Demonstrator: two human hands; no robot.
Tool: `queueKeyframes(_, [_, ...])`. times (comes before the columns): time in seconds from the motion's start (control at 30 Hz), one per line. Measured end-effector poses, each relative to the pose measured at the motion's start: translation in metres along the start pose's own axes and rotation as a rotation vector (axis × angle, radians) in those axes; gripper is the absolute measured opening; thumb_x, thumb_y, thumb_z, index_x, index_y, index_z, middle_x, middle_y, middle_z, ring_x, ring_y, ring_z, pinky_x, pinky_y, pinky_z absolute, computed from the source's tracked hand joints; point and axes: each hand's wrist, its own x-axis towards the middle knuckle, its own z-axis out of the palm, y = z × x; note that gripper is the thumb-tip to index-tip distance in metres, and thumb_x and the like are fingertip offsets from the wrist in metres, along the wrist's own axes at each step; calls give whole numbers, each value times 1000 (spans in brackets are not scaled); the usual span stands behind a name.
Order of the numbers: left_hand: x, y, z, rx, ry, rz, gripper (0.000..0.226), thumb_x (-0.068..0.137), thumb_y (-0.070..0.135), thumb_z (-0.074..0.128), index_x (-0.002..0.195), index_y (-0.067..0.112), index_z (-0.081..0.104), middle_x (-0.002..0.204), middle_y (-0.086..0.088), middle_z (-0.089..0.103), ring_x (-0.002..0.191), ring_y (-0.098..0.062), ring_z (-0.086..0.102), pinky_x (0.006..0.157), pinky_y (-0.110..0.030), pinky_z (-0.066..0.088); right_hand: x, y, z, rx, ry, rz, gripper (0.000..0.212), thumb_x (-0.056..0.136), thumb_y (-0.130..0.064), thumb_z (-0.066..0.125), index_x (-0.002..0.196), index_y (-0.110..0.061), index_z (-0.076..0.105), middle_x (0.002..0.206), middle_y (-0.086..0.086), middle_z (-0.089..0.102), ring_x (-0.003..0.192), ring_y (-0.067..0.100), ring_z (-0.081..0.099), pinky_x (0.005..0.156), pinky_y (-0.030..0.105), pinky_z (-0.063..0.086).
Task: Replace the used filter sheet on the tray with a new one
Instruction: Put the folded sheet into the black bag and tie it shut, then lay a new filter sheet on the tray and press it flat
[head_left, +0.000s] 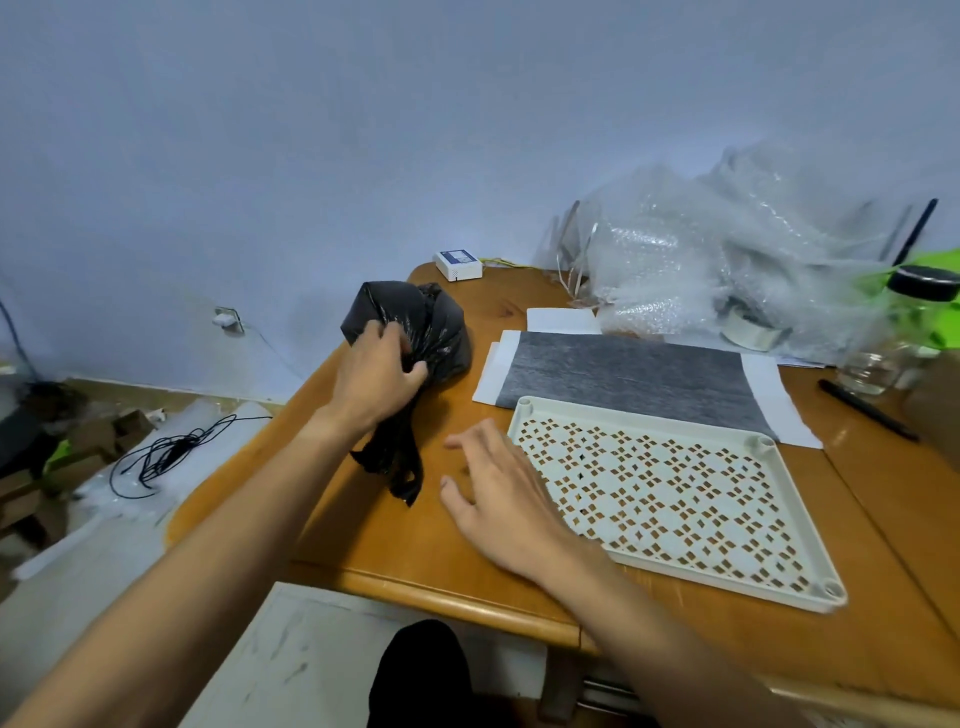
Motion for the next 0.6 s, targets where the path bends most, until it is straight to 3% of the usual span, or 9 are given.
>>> queueKeyframes(0.1, [-11, 29, -2, -108, -137, 135, 18, 93, 38, 64, 101, 22, 63, 101, 2, 58, 87, -16, 59, 72, -29, 49, -7, 15, -17, -22, 23, 76, 42, 100, -39, 50, 138, -21, 46, 131, -4, 44, 119, 13, 51, 103, 33, 44])
queueKeyframes(0.2, [-27, 55, 11, -203, -263, 158, 19, 94, 38, 62, 103, 22, 67, 103, 1, 66, 90, -15, 62, 78, -34, 55, -15, 33, -35, -54, 47, 148, 41, 99, -37, 51, 136, -20, 48, 129, -1, 46, 117, 16, 53, 100, 35, 45])
queueKeyframes(0.4, [-73, 85, 56, -493, -324, -10, 33, 97, 36, 64, 125, 19, 60, 121, 5, 59, 109, -13, 60, 96, -34, 52, -39, 71, -65, -103, 54, 285, 42, 99, -38, 52, 136, -18, 51, 132, -2, 51, 124, 16, 49, 104, 36, 43])
queueKeyframes(0.6, [-90, 82, 69, -641, -230, -154, 19, 97, 27, 62, 114, 23, 67, 116, 9, 67, 109, -11, 61, 99, -38, 52, -67, 111, -94, -155, 105, 400, 38, 99, -37, 52, 131, -17, 56, 127, -1, 57, 121, 17, 51, 100, 36, 42])
